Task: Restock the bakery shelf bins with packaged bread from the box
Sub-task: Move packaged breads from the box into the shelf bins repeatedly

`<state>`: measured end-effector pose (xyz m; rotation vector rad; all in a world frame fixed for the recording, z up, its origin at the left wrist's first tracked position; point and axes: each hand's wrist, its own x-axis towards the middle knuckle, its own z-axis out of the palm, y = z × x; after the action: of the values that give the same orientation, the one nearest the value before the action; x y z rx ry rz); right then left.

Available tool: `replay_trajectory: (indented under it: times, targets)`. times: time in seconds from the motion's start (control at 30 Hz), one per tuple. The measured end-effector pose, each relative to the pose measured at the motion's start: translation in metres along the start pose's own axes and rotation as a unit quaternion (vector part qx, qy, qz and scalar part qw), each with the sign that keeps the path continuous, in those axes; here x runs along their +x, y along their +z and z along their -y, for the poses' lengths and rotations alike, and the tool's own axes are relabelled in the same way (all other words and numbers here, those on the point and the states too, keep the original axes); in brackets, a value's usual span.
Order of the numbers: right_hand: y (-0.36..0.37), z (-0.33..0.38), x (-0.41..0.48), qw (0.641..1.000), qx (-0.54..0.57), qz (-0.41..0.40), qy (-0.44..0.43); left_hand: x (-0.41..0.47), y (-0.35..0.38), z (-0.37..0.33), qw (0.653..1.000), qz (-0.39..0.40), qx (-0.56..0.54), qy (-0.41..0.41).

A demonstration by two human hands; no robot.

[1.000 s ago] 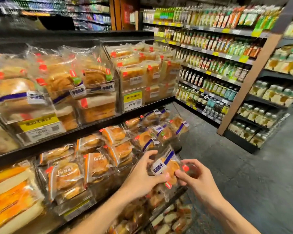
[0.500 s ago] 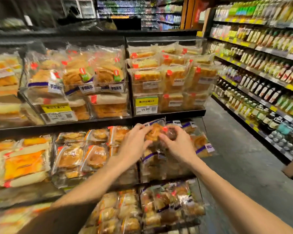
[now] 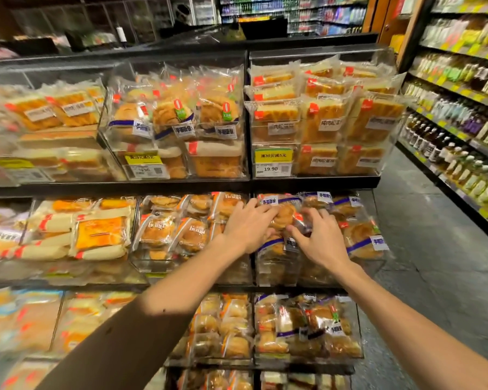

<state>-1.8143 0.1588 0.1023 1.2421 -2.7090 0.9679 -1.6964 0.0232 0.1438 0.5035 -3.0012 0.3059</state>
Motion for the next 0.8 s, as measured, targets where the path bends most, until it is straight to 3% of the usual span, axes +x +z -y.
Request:
replay_trajectory:
  times: [0.1,0.23,0.37,0.5,0.6,0.7,0.77,0.8]
  targets:
    - [-0.008,0.006,-0.004,1.000,-0.006,-0.023,-0.016,-0.004,-0.007,0.002,0.996,0.013,-0.083,-0.006]
    - [-0.025,0.038,-0.012,0.994,0.033,-0.074,-0.074,-0.026,-0.026,0.023,0.970,-0.054,-0.228,-0.064]
    - [-0.025,0.110,-0.026,0.985,0.080,-0.036,-0.152,-0.089,-0.060,0.069,0.947,-0.122,-0.272,-0.116]
    - [0.007,0.211,-0.063,0.960,0.058,0.084,-0.261,-0.209,-0.089,0.129,0.950,-0.144,-0.200,-0.192]
    - [0.054,0.304,-0.109,0.911,0.000,0.188,-0.366,-0.334,-0.092,0.178,0.967,-0.062,-0.024,-0.246]
    - [0.112,0.397,-0.176,0.857,-0.010,0.290,-0.425,-0.480,-0.083,0.212,0.947,0.010,0.019,-0.320]
    - [0.200,0.429,-0.222,0.826,0.015,0.343,-0.447,-0.577,-0.080,0.224,0.924,0.022,0.048,-0.378]
    - [0.289,0.425,-0.238,0.811,-0.006,0.342,-0.475,-0.622,-0.080,0.230,0.912,0.024,0.066,-0.404]
